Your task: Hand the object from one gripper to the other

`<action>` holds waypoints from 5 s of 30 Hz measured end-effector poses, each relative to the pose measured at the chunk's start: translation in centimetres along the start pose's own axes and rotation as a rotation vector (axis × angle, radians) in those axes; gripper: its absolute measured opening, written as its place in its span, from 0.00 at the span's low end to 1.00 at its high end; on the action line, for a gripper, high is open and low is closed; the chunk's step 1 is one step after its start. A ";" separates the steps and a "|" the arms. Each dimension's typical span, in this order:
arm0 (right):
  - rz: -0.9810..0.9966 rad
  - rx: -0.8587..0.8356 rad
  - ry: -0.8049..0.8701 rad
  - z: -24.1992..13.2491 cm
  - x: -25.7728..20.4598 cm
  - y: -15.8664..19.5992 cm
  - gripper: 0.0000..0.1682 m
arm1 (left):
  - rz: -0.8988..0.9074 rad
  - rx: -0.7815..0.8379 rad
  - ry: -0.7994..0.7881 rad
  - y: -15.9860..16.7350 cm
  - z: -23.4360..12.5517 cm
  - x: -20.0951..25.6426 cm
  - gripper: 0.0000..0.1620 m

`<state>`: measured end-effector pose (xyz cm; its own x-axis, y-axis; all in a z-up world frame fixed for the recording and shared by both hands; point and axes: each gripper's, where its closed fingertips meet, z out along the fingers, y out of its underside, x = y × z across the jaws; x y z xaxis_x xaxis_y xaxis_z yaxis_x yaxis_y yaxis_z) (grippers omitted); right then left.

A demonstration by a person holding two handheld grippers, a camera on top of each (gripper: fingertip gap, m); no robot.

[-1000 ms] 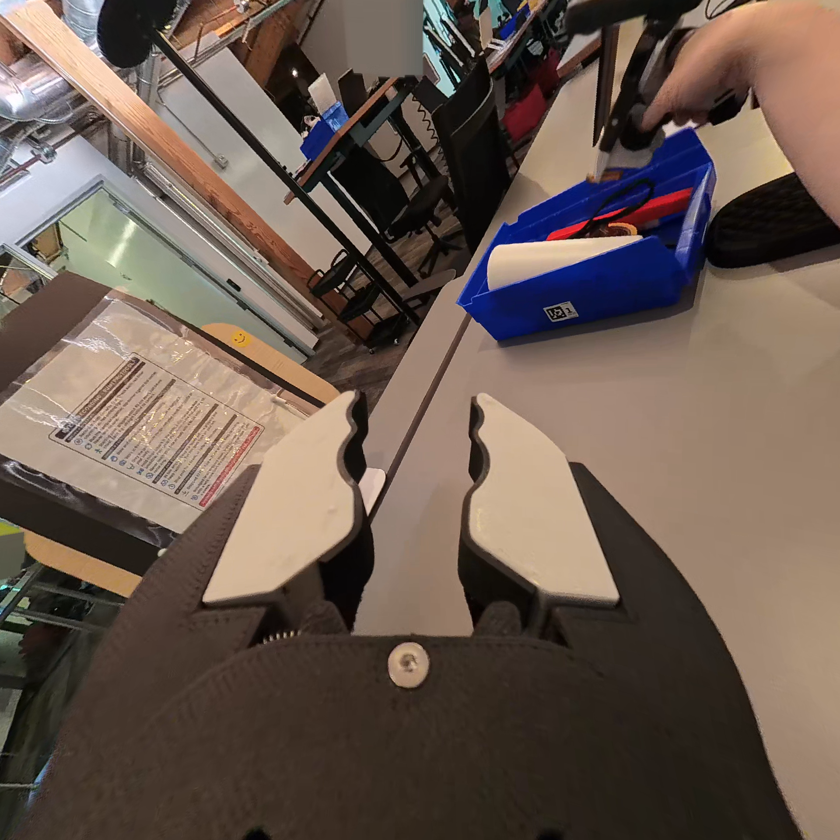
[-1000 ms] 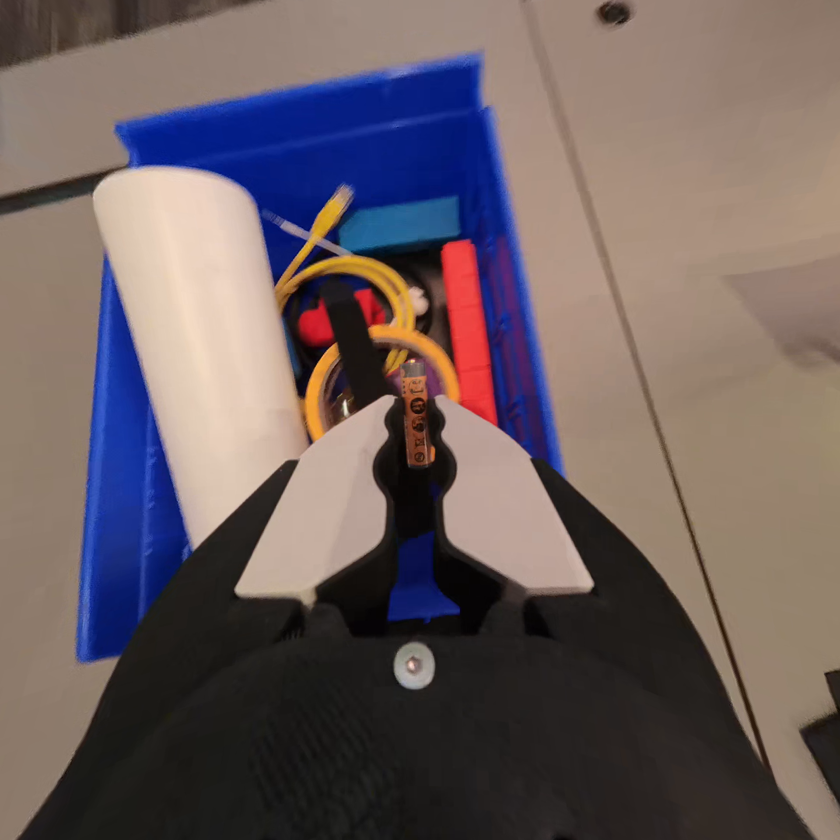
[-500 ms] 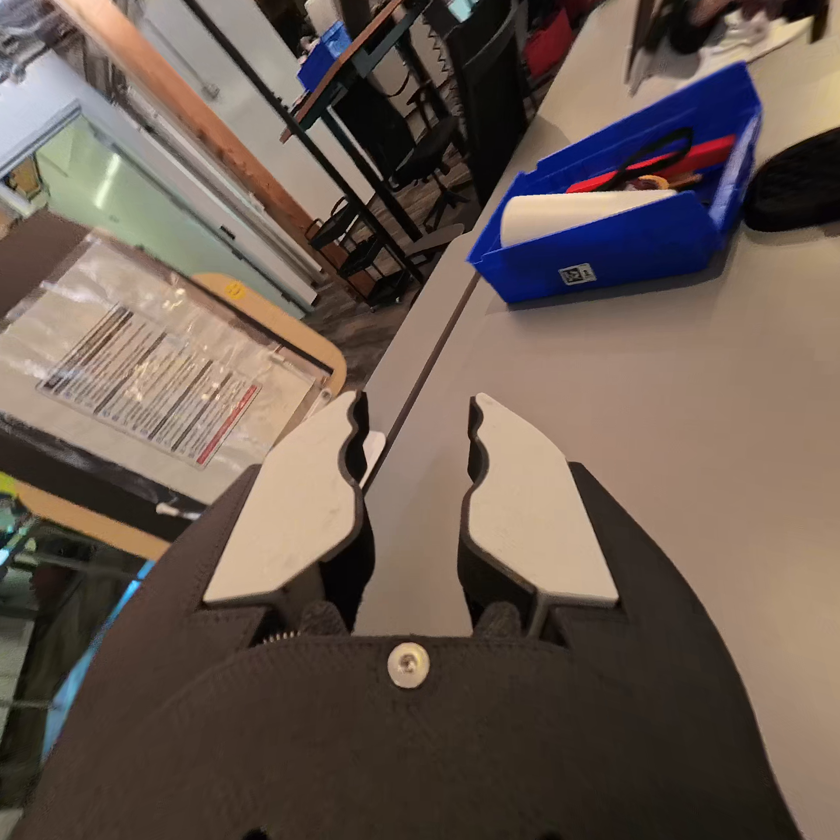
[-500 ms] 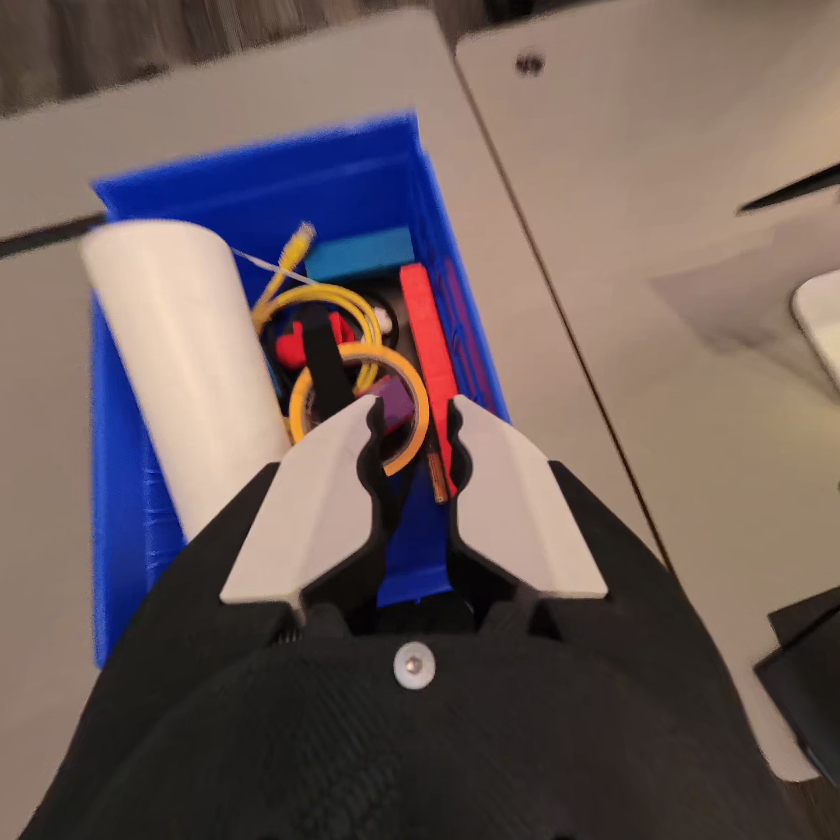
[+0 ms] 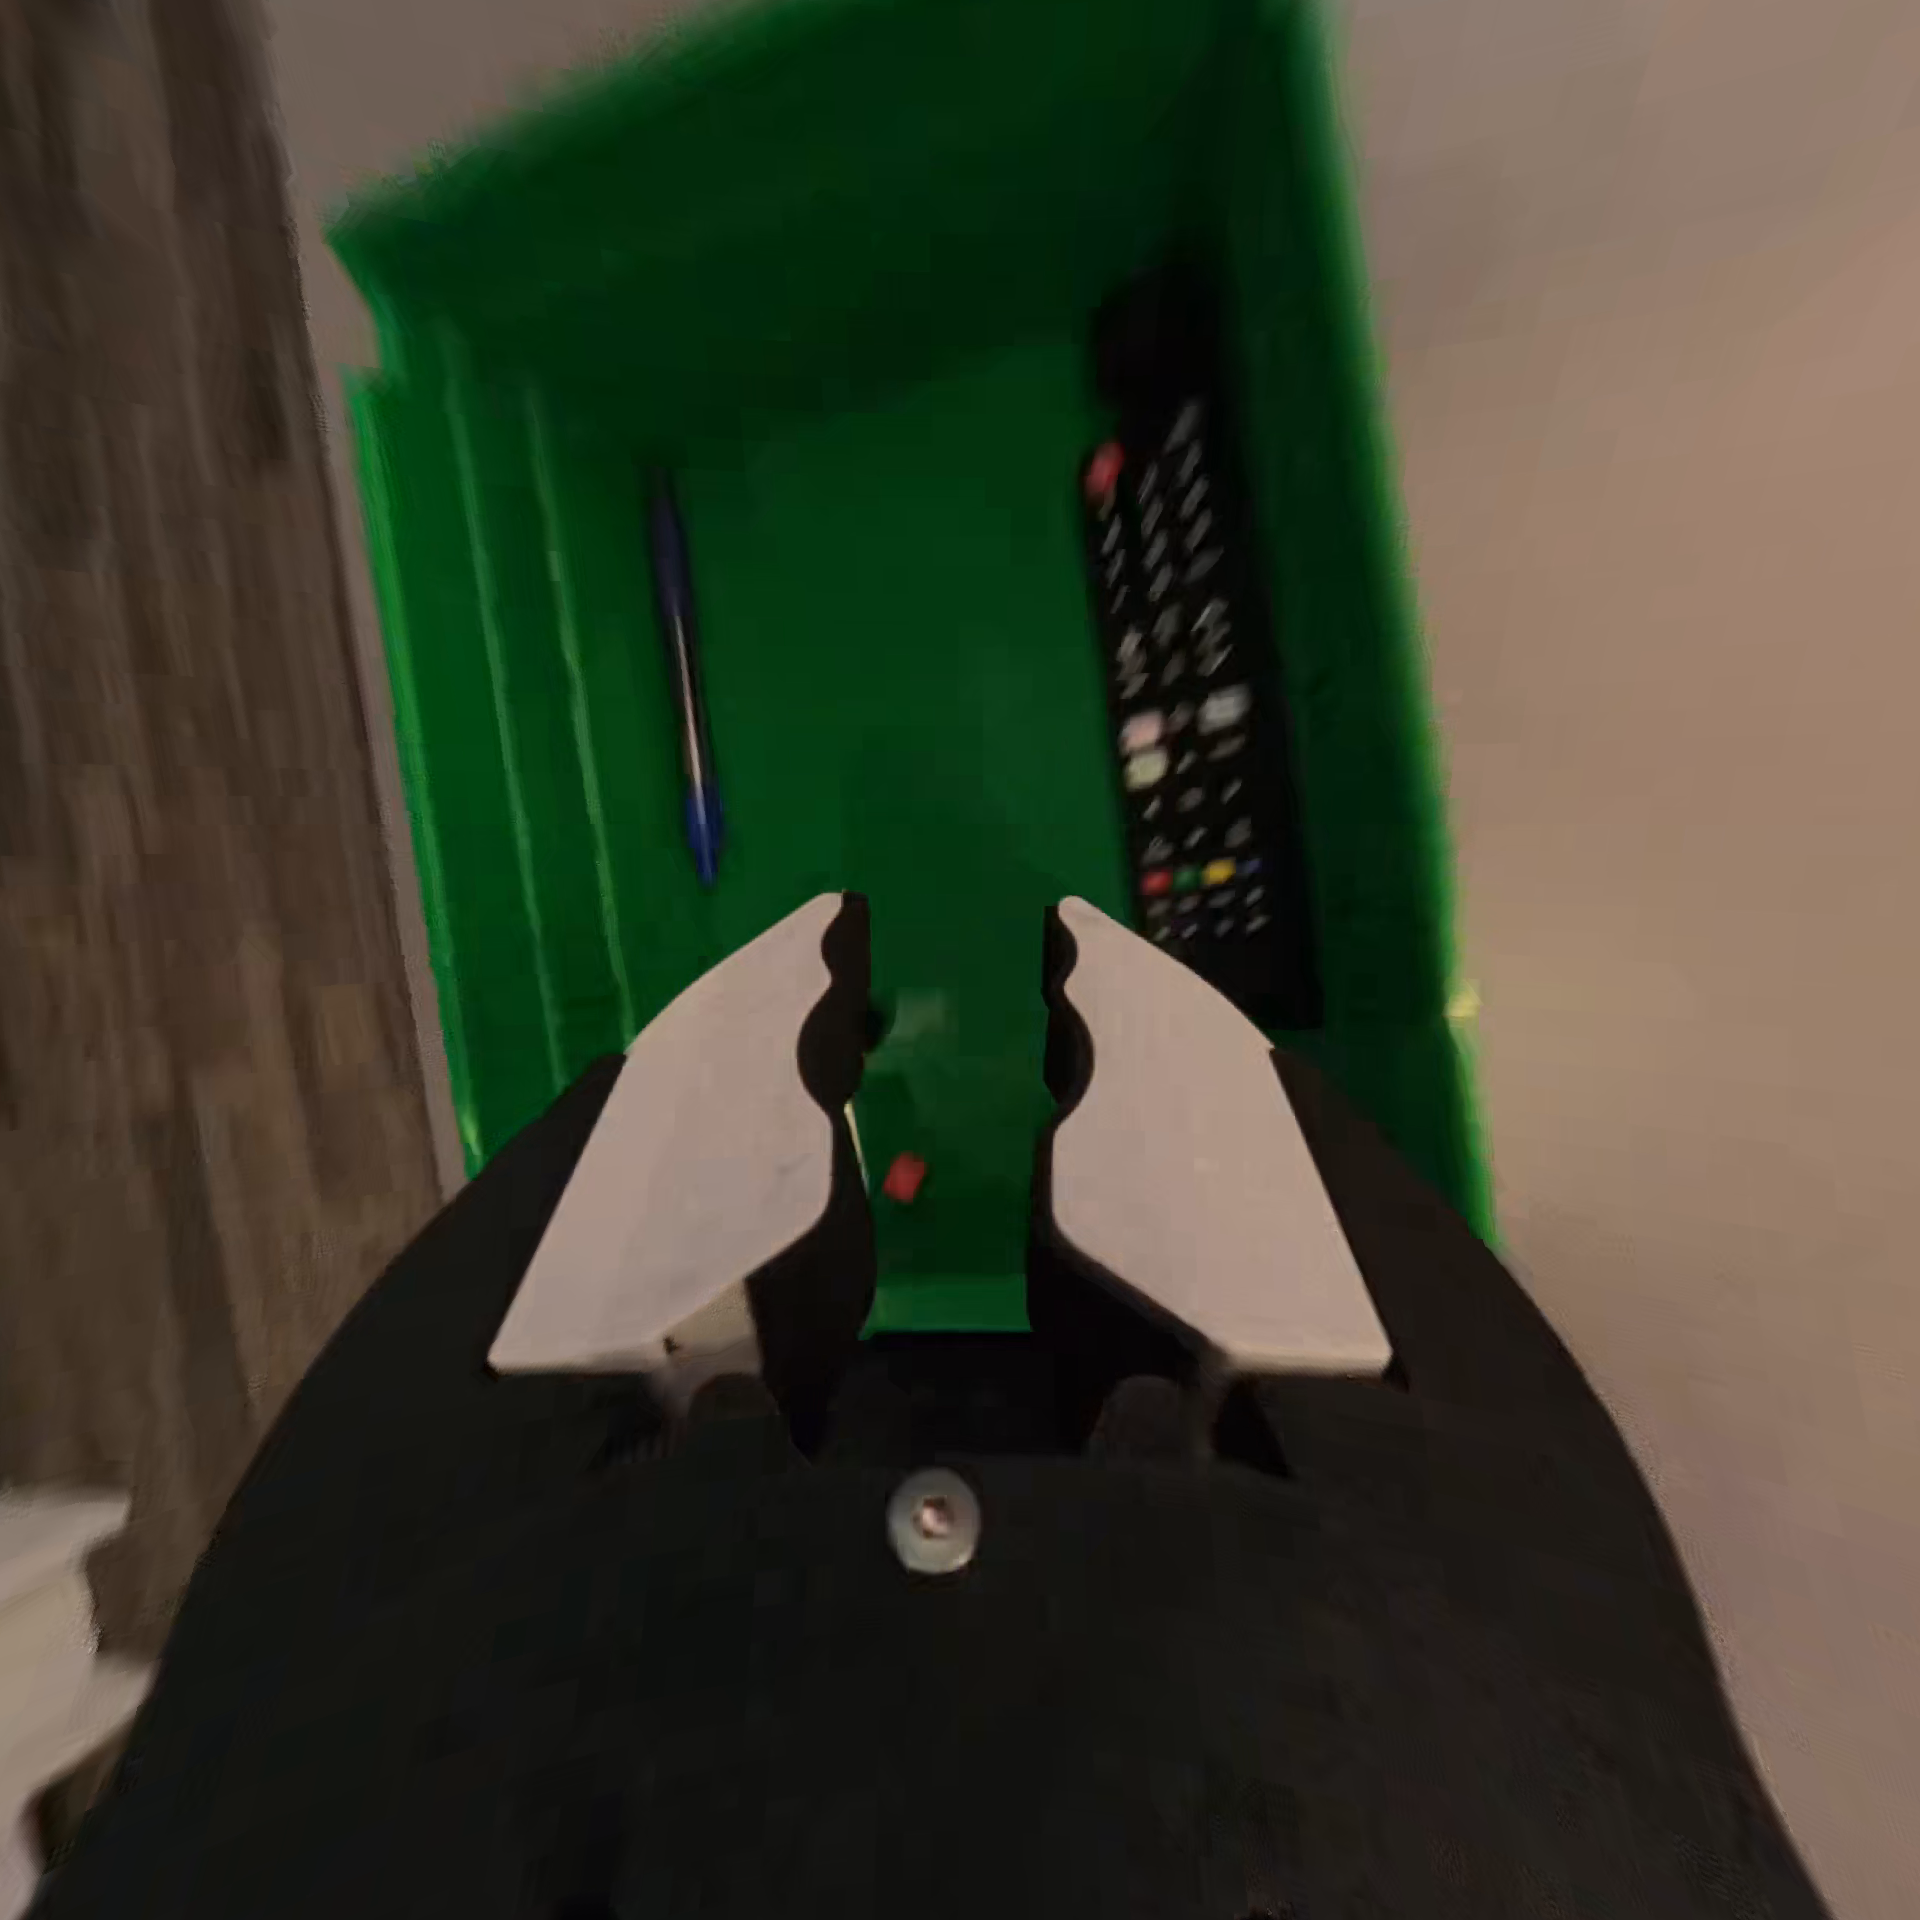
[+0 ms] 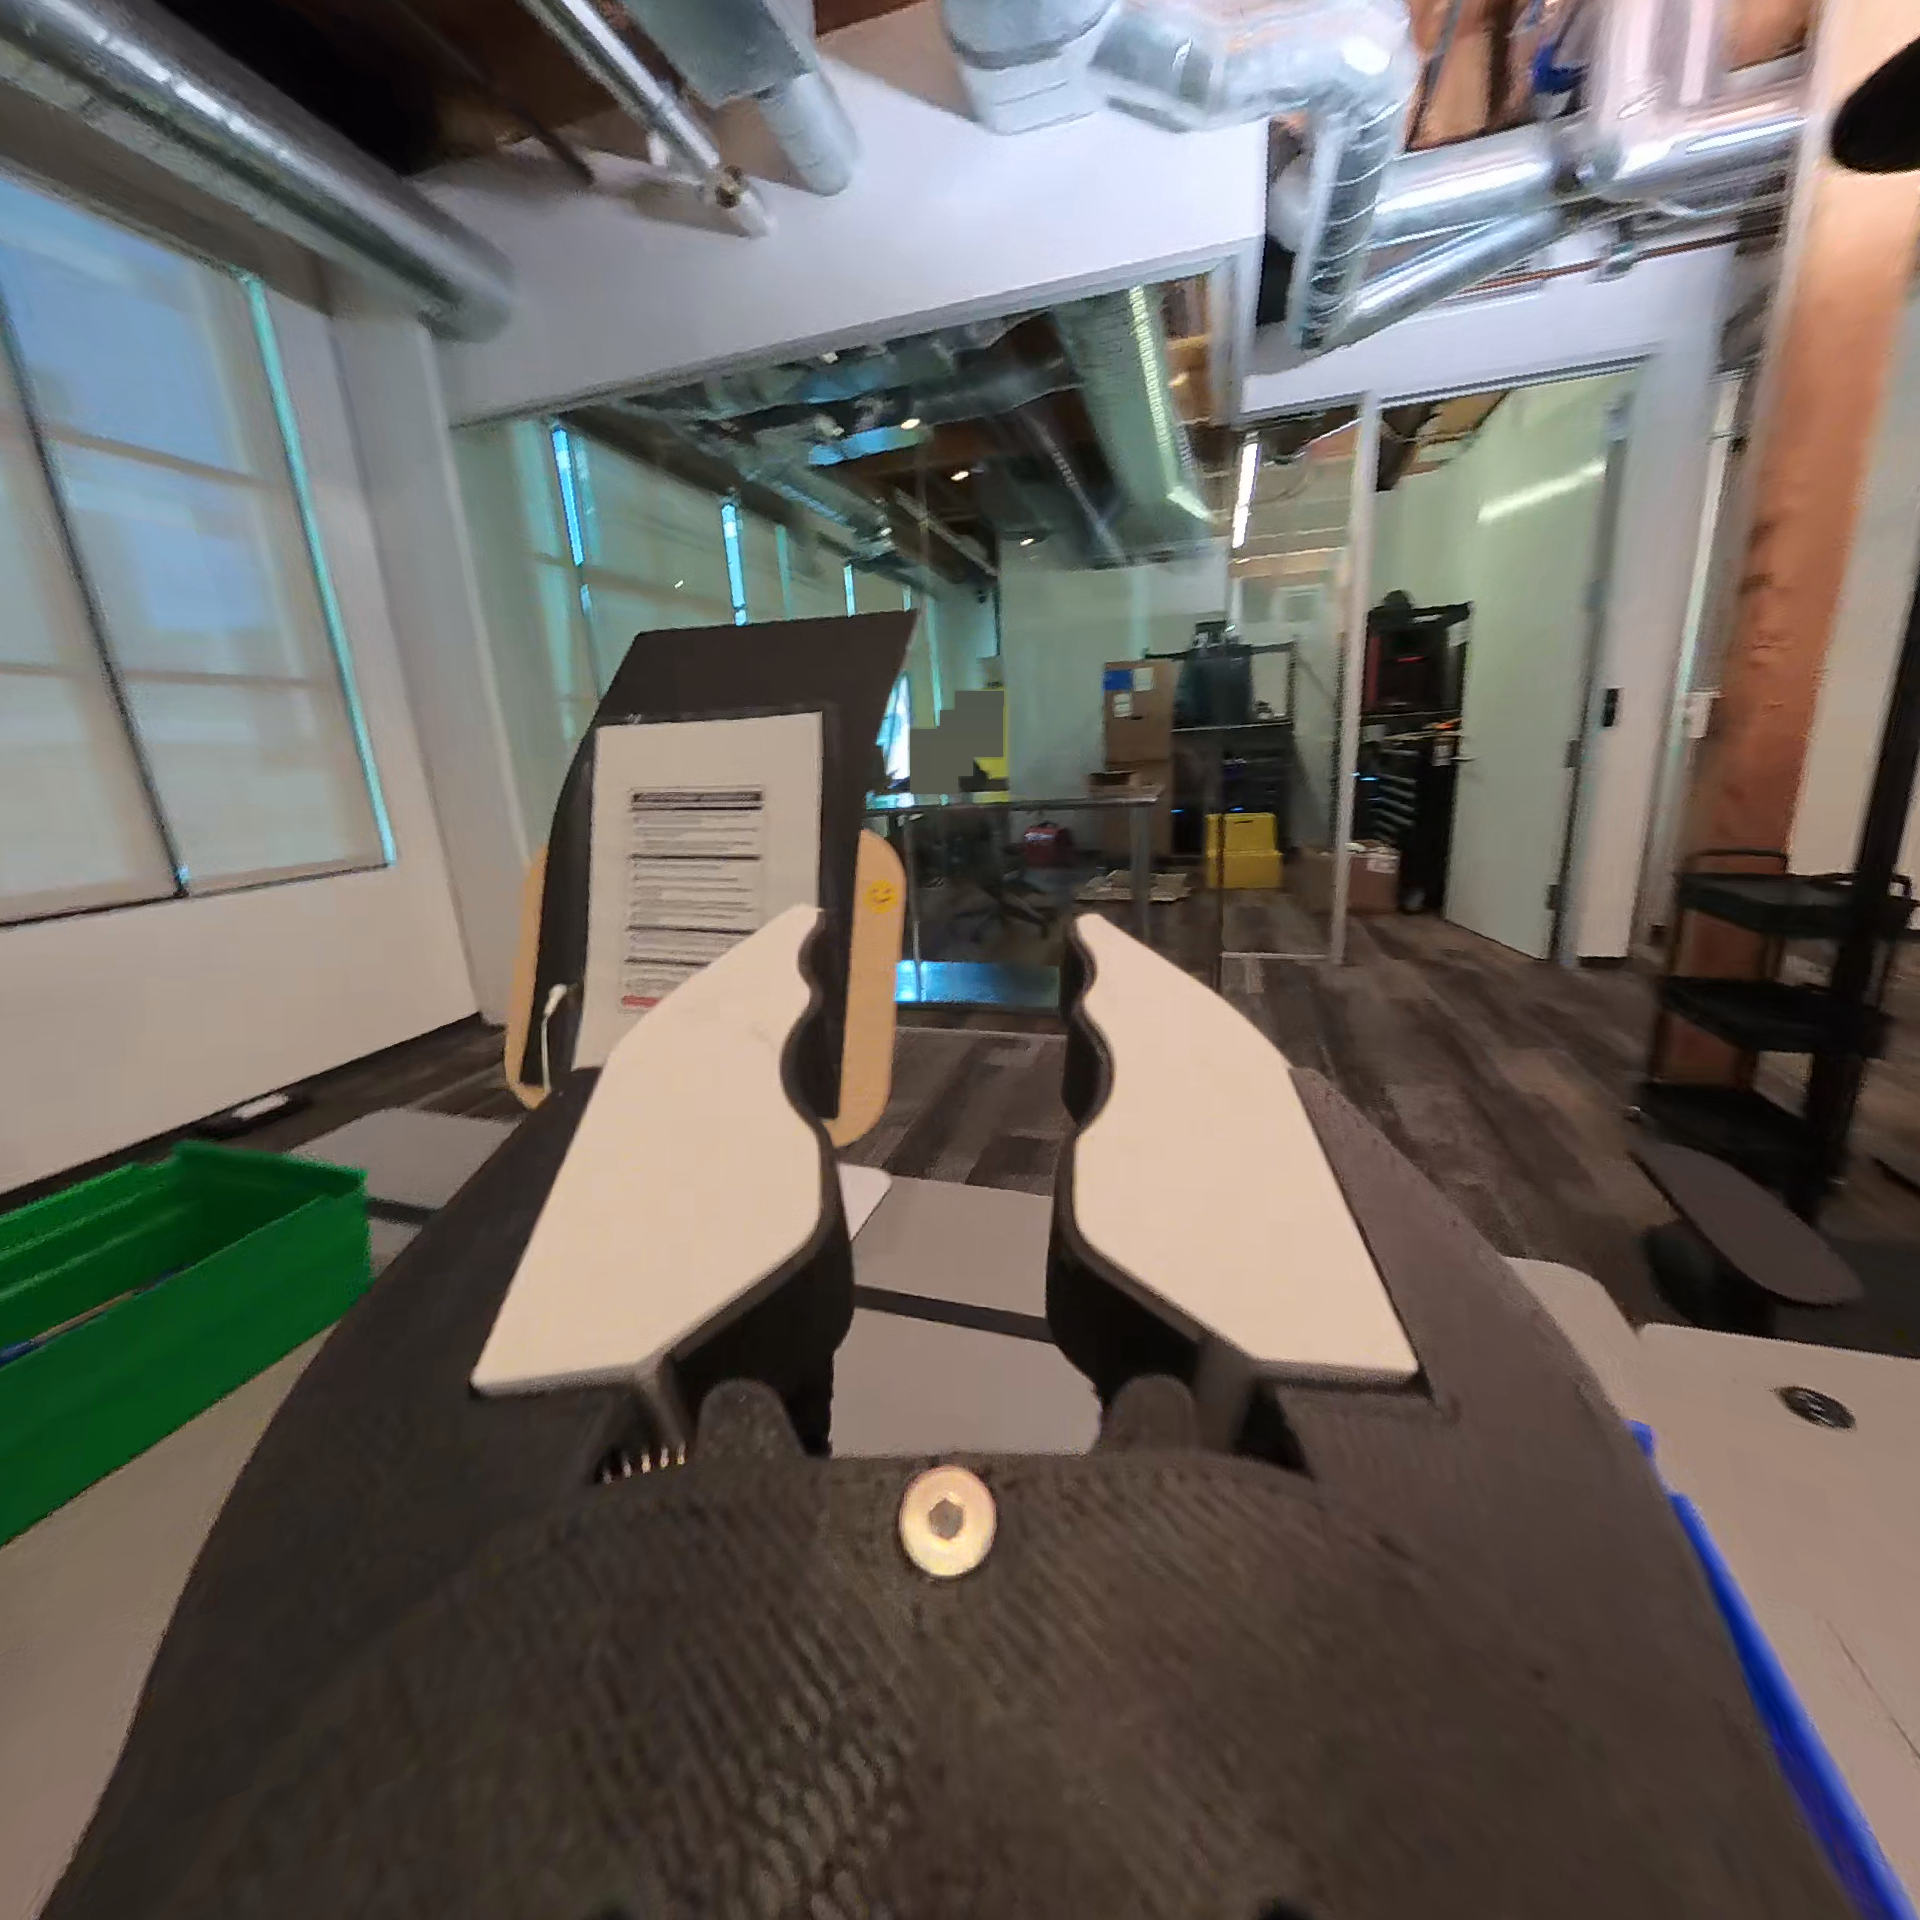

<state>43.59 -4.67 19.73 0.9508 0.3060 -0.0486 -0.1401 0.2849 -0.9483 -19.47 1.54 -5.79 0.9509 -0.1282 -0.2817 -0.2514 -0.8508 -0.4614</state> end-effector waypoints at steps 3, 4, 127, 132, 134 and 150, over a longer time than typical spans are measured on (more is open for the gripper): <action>-0.037 -0.057 -0.042 1.7 -2.0 1.3 0.25 | -0.022 -0.287 0.093 5.1 4.1 -0.7 0.20; -0.050 -0.077 -0.053 2.1 -2.6 1.8 0.25 | -0.022 -0.342 0.091 6.2 4.8 -1.3 0.21; -0.765 0.365 -0.840 -0.4 -35.3 10.6 0.04 | 0.529 0.860 1.480 -2.4 -27.7 25.6 0.15; -0.787 0.346 -0.776 0.5 -34.6 10.5 0.04 | 0.494 0.870 1.497 -2.8 -27.9 25.3 0.34; -0.598 0.316 -0.810 0.7 -34.4 9.5 0.04 | 0.508 0.943 1.395 -3.5 -27.3 24.9 0.37; 1.359 -0.074 -1.169 2.8 -31.5 6.0 0.04 | 0.670 1.651 0.150 -7.4 -28.8 26.7 0.23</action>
<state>12.05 -10.00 16.41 -0.4819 0.6950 -0.5336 -0.5351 -0.7157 -0.4488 13.02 -10.22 14.33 0.6039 -0.3244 -0.7280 -0.3759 0.6895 -0.6191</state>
